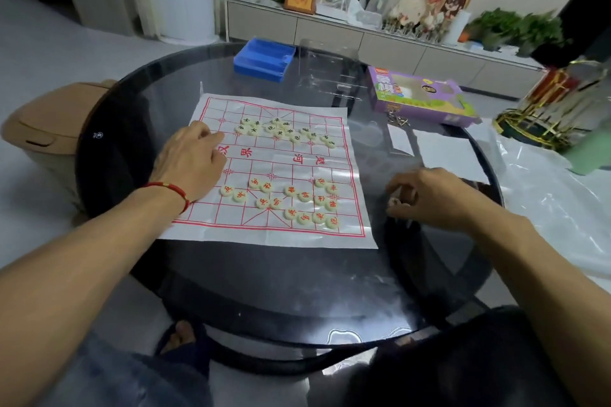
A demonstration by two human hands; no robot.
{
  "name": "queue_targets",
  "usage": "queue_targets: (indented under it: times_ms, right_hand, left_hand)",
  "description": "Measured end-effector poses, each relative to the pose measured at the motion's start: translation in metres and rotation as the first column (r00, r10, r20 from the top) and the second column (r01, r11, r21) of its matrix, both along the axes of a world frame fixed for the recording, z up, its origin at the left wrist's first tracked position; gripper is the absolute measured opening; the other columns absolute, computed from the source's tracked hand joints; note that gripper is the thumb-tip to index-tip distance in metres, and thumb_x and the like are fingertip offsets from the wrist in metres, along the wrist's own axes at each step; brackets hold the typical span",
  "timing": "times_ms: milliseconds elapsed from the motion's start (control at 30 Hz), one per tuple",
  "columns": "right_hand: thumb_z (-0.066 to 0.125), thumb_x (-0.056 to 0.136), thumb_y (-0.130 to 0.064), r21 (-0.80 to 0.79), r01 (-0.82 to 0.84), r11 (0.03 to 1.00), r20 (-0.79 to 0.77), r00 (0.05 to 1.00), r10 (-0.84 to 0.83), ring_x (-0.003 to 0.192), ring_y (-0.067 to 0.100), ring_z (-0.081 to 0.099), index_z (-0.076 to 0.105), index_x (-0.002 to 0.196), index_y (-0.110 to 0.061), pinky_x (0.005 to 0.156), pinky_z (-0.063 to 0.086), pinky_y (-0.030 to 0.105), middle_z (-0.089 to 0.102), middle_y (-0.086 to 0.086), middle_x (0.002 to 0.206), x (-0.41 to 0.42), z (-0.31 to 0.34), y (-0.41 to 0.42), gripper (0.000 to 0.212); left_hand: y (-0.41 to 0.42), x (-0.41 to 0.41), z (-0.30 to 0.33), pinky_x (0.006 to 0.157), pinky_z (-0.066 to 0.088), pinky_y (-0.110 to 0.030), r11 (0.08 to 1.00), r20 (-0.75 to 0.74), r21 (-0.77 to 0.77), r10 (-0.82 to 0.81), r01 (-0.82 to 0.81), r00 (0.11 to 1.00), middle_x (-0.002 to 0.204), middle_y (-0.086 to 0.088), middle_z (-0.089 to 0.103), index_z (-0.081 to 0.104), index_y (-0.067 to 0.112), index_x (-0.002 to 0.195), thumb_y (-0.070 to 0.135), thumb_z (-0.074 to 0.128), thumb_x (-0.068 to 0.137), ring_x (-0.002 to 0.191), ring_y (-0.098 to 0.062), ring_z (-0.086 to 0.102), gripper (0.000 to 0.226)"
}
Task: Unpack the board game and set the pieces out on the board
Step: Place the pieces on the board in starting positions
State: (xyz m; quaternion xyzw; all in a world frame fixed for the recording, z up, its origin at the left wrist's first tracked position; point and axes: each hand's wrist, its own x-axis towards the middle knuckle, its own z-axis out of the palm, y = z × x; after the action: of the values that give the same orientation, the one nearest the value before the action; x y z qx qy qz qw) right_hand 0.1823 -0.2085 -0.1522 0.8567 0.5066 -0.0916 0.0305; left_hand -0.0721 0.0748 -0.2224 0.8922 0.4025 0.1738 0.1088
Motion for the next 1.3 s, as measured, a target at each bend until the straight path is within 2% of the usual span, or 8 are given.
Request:
queue_targets:
  times_ms: [233,300,467,667,833,1033,1200,1300]
  right_hand:
    - [0.074,0.089,-0.027,0.116,-0.047,0.992,-0.008,0.999,0.048,0.080,0.011,0.064,0.074,0.102,-0.026,0.074,0.055,0.028,0.071,-0.007,0.093,0.002,-0.006,-0.001,0.013]
    - [0.075,0.088,-0.024,0.217,-0.062,0.974,-0.007,0.998,0.065,0.080,0.014,0.066,0.076,0.101,-0.026,0.075,0.057,0.031,0.072,-0.007,0.092,0.003,0.000,0.013,0.013]
    - [0.073,0.093,-0.019,0.424,-0.165,0.890,0.093,0.986,0.139,0.090,0.020,0.071,0.076,0.112,-0.011,0.079,0.056,0.026,0.075,0.007,0.108,0.010,0.010,0.102,0.021]
    - [0.073,0.089,-0.011,0.365,-0.151,0.919,0.036,0.988,0.148,0.094,0.022,0.071,0.076,0.111,-0.012,0.086,0.060,0.034,0.075,0.008,0.110,0.017,-0.004,0.207,0.022]
    - [0.079,0.086,-0.017,0.279,-0.084,0.957,-0.040,0.994,0.099,0.098,0.021,0.069,0.076,0.114,-0.018,0.092,0.058,0.038,0.073,0.002,0.115,0.019,-0.022,0.230,0.028]
    - [0.061,0.097,-0.010,0.363,-0.142,0.921,0.042,0.990,0.136,0.097,0.022,0.071,0.077,0.113,-0.014,0.089,0.060,0.039,0.075,0.006,0.115,0.022,-0.003,0.200,0.022]
    - [0.060,0.098,-0.012,0.299,-0.163,0.940,0.095,0.986,0.140,0.100,0.023,0.072,0.074,0.120,-0.015,0.088,0.060,0.036,0.073,0.007,0.120,0.018,-0.003,0.134,0.027]
    - [0.063,0.097,-0.017,0.246,-0.113,0.963,0.042,0.993,0.106,0.105,0.022,0.069,0.069,0.129,-0.018,0.082,0.057,0.027,0.069,0.004,0.128,0.012,-0.012,0.099,0.032]
  left_hand:
    - [-0.003,0.002,0.003,0.097,0.049,-0.042,1.000,-0.012,-0.010,0.013,-0.013,1.000,0.129,-0.005,0.050,0.052,0.015,0.144,0.030,0.048,0.103,0.117,-0.025,0.050,0.045]
    - [-0.003,0.003,0.002,0.097,0.050,-0.043,1.000,-0.012,-0.006,0.012,-0.012,1.000,0.130,-0.006,0.051,0.053,0.015,0.144,0.030,0.049,0.102,0.117,-0.026,0.051,0.045]
    - [-0.001,0.003,0.001,0.099,0.050,-0.041,1.000,-0.011,-0.011,-0.006,0.006,1.000,0.131,-0.004,0.051,0.052,0.015,0.144,0.031,0.049,0.102,0.117,-0.025,0.051,0.045]
    - [0.000,0.002,-0.001,0.102,0.048,-0.039,1.000,-0.015,-0.008,-0.027,0.026,1.000,0.131,-0.001,0.050,0.050,0.017,0.145,0.032,0.049,0.102,0.118,-0.021,0.049,0.046]
    - [0.003,0.005,0.007,0.105,0.045,-0.038,0.999,-0.072,-0.017,-0.041,0.040,0.997,0.133,0.000,0.050,0.047,0.020,0.146,0.034,0.051,0.101,0.121,-0.021,0.049,0.048]
    - [0.003,0.004,0.010,0.104,0.046,-0.039,0.997,-0.071,-0.069,-0.032,0.027,0.997,0.137,0.000,0.049,0.048,0.021,0.147,0.035,0.053,0.100,0.124,-0.022,0.050,0.049]
    - [-0.007,0.001,0.014,0.103,0.047,-0.039,0.995,-0.053,-0.096,-0.028,0.023,0.998,0.137,-0.001,0.049,0.049,0.019,0.146,0.034,0.052,0.101,0.123,-0.023,0.051,0.047]
    - [-0.015,0.001,0.017,0.103,0.046,-0.038,0.993,-0.037,-0.114,-0.024,0.019,0.999,0.137,-0.001,0.050,0.052,0.019,0.145,0.033,0.054,0.101,0.124,-0.023,0.051,0.046]
